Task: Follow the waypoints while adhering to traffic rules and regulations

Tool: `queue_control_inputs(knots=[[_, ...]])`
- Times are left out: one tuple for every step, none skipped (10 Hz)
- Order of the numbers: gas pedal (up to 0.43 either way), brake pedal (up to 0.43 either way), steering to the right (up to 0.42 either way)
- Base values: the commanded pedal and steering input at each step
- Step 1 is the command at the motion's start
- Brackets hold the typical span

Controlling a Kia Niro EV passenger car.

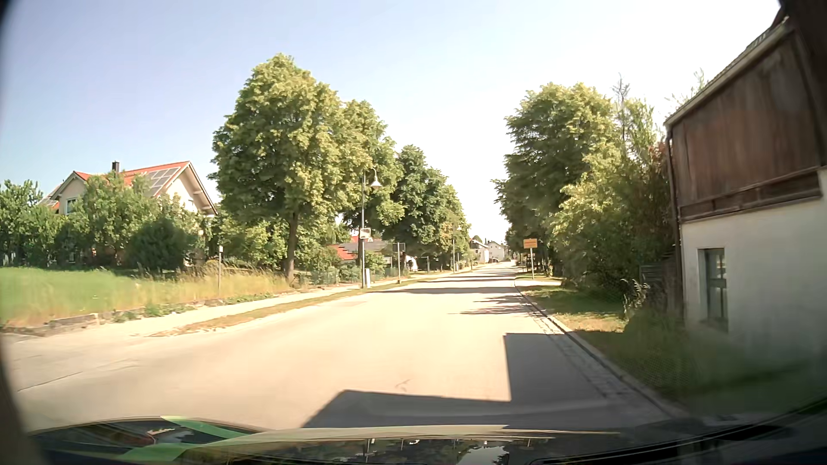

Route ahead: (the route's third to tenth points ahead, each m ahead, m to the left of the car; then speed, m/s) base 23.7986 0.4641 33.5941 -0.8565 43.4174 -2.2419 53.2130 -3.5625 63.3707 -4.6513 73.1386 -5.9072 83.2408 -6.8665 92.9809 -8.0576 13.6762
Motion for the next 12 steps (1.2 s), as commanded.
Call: queue_control_inputs(knots=[[0.169,0.0,0.029],[0.169,0.0,0.022],[0.169,0.0,0.019],[0.177,0.0,0.019],[0.177,0.0,0.018],[0.177,0.0,0.017],[0.177,0.0,0.014],[0.209,0.0,0.013],[0.209,0.0,0.013],[0.22,0.0,0.013],[0.22,0.0,0.012],[0.228,0.0,0.013]])
